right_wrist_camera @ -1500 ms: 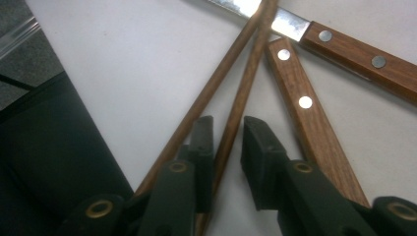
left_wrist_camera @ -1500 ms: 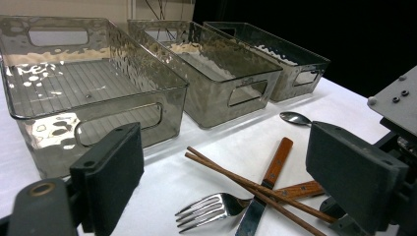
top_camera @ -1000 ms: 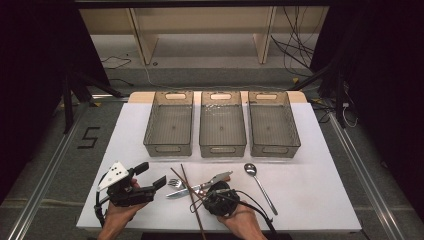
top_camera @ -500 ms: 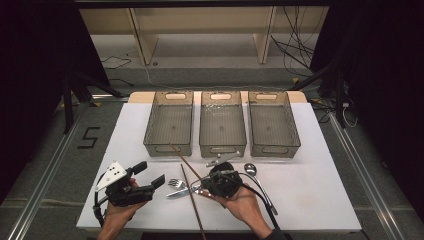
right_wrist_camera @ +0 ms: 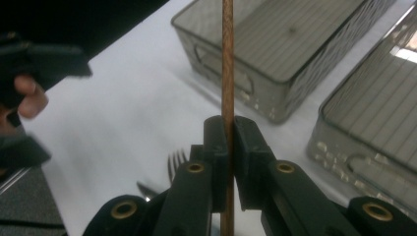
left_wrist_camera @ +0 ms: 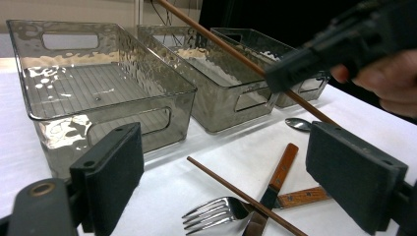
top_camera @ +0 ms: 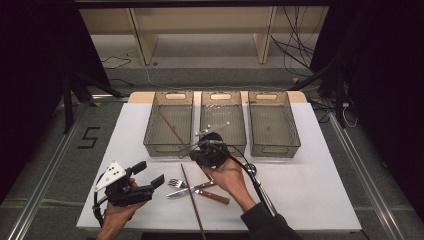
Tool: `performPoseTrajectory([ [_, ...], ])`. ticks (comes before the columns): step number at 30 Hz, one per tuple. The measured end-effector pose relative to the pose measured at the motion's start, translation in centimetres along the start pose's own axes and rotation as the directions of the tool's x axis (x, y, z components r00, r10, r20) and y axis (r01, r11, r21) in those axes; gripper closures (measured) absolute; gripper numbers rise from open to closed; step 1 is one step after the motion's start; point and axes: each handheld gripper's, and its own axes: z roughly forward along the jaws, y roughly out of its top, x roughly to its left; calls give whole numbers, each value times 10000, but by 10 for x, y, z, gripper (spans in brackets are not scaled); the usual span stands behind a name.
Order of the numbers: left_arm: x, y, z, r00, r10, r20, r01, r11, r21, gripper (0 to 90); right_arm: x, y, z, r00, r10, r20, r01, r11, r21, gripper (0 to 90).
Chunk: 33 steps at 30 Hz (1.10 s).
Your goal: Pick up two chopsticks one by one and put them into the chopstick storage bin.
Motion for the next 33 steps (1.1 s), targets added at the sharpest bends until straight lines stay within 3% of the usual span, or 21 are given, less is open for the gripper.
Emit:
performPoseTrajectory([
  [9,-1,0,0,10000,24,-26,-24,10000,-28,141,-7,38,17,9995,166,253,-163,9998,-117,854],
  [18,0,0,0,10000,25,2,-25,10000,4,140,-11,61,32,9990,291,334,-287,9995,-122,854],
  [33,0,0,0,10000,-6,81,6,10000,-35,140,-31,91,61,9921,1181,414,-1180,9930,-48,853],
])
